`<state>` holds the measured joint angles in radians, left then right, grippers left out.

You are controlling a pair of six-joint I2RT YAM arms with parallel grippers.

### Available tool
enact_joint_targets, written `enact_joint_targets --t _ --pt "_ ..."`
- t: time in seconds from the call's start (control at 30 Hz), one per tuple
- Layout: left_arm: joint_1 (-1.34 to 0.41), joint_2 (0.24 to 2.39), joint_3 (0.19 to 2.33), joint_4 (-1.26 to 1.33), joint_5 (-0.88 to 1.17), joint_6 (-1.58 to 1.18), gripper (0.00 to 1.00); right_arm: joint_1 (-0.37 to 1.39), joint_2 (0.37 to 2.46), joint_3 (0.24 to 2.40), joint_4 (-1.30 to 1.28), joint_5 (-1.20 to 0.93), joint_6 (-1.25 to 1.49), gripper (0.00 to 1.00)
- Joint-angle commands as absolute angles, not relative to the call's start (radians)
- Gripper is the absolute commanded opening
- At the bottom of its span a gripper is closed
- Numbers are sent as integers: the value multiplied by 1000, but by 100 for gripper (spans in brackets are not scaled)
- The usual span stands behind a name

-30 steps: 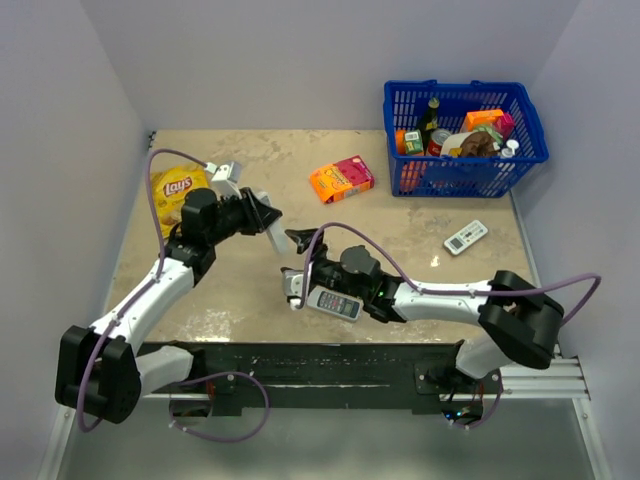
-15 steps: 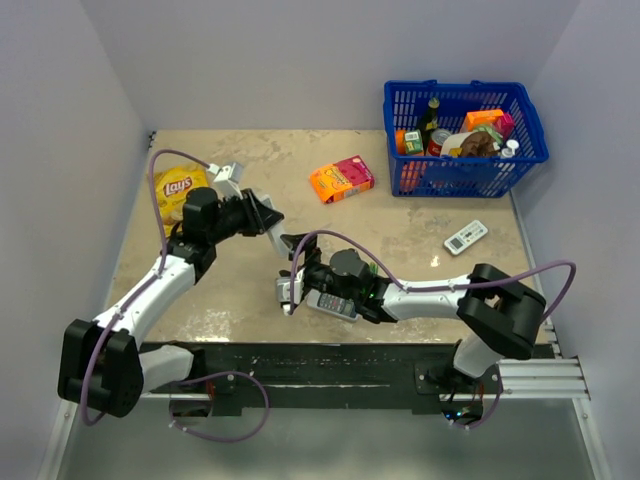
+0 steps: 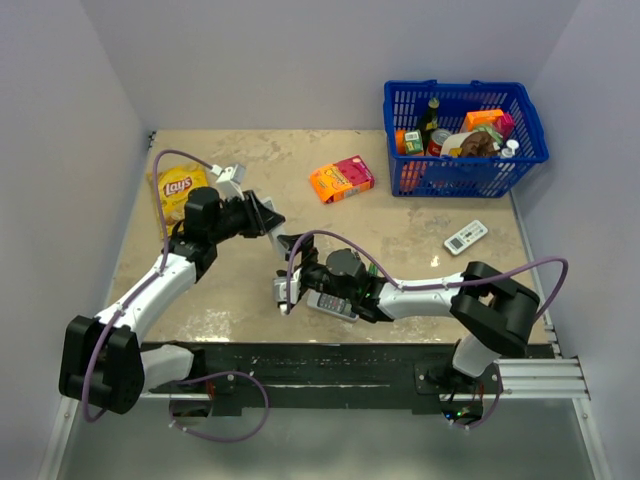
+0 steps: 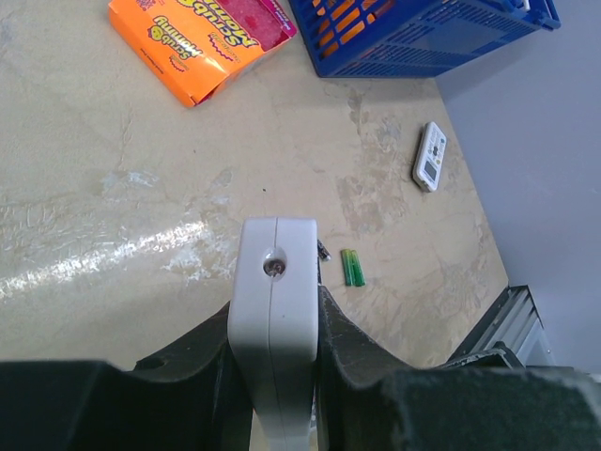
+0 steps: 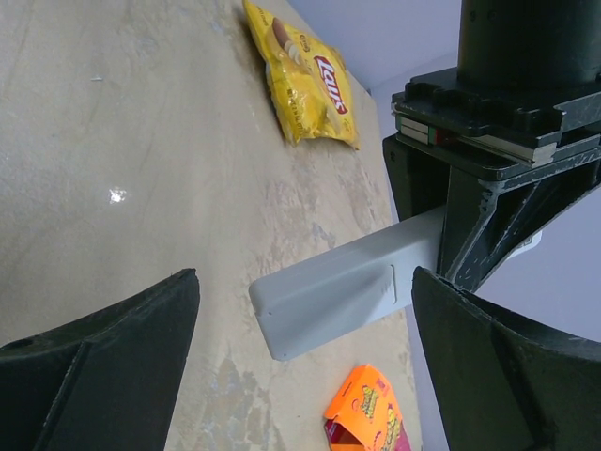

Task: Load the batteries into the remote control
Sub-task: Remove the battery cover from the remote control.

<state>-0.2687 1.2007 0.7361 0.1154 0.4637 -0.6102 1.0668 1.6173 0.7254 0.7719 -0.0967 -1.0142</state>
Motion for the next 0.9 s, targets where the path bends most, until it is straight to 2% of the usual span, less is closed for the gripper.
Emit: enact_joint_targets --t 0.0,0.4,0.87 --pt "-261 1201 788 135 494 -629 0 1071 1628 776 787 -109 -1023 95" --pt "-261 1193 792 129 500 -624 0 1071 1652 795 739 -86 -1022 87" --pt "-261 1195 793 127 511 -620 0 1062 1644 785 767 -34 -1011 88"
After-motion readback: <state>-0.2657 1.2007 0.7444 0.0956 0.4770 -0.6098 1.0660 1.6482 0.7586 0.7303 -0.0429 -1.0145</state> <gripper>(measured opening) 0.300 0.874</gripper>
